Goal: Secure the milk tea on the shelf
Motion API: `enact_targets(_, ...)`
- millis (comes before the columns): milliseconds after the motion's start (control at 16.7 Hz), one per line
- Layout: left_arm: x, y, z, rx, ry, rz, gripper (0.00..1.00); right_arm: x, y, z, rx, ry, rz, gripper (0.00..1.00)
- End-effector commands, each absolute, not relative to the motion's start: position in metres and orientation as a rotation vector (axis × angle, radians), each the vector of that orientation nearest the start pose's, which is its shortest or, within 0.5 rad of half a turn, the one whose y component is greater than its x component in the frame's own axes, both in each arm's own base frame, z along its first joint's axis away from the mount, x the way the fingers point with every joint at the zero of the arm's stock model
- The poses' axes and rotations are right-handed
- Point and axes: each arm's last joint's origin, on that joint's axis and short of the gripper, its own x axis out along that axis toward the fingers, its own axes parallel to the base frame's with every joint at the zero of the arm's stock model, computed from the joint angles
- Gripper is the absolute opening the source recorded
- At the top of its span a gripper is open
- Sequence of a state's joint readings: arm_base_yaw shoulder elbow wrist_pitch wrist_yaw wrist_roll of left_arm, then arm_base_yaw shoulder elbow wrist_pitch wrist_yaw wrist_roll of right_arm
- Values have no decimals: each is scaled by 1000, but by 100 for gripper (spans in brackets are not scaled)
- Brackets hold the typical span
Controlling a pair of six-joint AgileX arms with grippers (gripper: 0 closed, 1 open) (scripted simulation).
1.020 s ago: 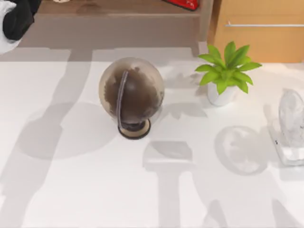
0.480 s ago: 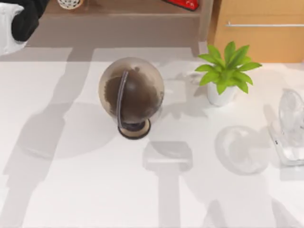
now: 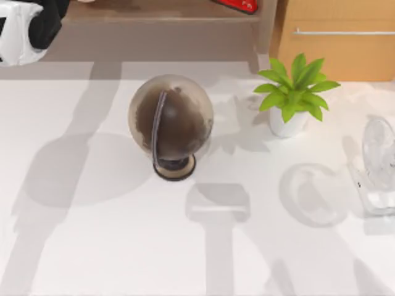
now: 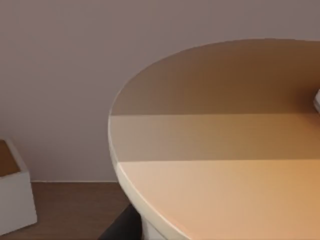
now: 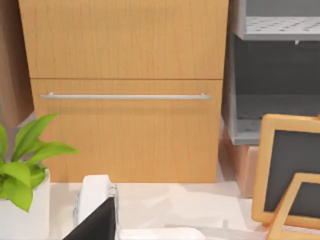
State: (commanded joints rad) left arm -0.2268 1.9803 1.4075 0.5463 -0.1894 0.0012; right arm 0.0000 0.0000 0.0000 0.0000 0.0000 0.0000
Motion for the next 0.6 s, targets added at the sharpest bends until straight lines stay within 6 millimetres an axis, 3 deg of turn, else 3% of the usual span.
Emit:
enact_targets(60,458,-94,257,-7,29,-15,0,106,-1,160,0,0,0,100)
enact_targets(600,458,-94,257,-7,29,-15,68,106,-1,160,0,0,0,100)
